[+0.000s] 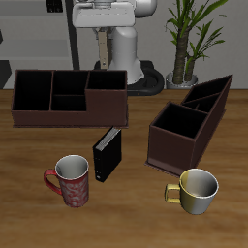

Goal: Place the yellow book into the back desk caddy's right compartment

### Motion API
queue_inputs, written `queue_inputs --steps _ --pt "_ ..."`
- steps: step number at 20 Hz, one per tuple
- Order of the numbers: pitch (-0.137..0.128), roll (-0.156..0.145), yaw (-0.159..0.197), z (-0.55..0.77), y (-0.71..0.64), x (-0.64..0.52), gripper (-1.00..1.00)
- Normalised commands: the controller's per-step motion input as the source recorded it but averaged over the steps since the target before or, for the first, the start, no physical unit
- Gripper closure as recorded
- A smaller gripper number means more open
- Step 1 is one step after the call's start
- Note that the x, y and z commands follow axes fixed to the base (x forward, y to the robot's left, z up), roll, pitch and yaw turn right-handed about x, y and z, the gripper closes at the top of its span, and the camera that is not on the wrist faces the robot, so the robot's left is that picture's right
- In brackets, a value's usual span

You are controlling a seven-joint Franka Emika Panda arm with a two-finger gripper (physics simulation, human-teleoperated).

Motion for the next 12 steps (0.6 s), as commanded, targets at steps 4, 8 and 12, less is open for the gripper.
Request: queue_inputs --steps 4,8,12 --pt "0.028 0.011 0.015 -0.32 0.06 0.07 1.00" --pt "0.010 0.015 0.013 -0.21 0.06 0.03 1.00" --pt "0.035 0.013 -0.006 -0.24 0.05 0.04 1.00"
